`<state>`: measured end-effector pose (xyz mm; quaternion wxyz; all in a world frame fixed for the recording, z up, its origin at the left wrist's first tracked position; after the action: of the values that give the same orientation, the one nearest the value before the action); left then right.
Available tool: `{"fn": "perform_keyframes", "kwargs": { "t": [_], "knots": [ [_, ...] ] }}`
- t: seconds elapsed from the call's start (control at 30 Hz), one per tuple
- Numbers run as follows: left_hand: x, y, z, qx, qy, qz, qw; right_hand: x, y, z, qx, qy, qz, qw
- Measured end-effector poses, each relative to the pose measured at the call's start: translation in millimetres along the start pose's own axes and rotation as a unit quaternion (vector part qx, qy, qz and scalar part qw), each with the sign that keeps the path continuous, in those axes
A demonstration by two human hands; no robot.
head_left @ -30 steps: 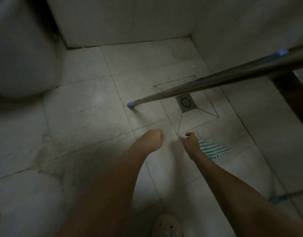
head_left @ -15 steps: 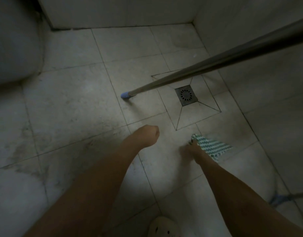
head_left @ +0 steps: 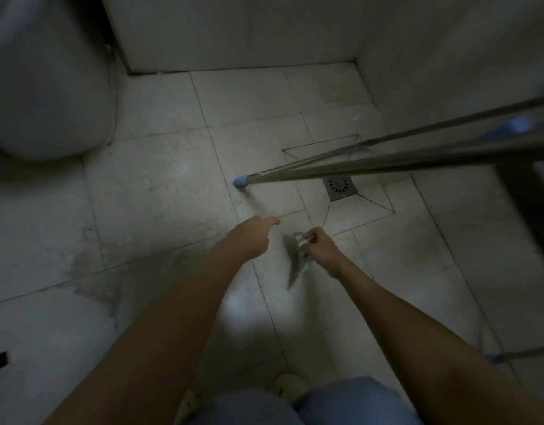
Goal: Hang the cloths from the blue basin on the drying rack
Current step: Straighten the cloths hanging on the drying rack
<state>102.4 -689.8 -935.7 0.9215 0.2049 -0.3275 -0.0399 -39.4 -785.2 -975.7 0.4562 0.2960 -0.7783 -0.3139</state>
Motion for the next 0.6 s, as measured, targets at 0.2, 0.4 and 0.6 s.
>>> {"fn": "perform_keyframes", "kwargs": {
  "t": [0.2,0.4,0.6],
  "knots": [
    [60.9,81.0,40.8,0.034,0.023,-0.03,0.999,-11.7,117.7,-77.2,0.009,-0.016,-0.09,0.996],
    [126.5,175.2,89.5,0.056,0.015,-0.082,0.995,-34.8,255.2,-148.5,0.051,-0.033,-0.195,0.979],
    [211.7,266.1,153.4,0.129,0.044,-0.018,0.99,10.2,375.7,-198.1,0.027,-0.079,-0.174,0.981]
  ]
}}
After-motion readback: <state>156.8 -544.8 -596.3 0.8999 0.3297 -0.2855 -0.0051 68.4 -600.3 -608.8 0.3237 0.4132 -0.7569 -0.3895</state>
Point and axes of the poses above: each hand's wrist, its own y-axis away from the middle knuckle, its own x-axis out of the back of the hand, z = x × y, the point moved 10 cm from there along -y, towards the middle knuckle, and after that the axes turned 13 degrees about -x, right-handed, at the moved point
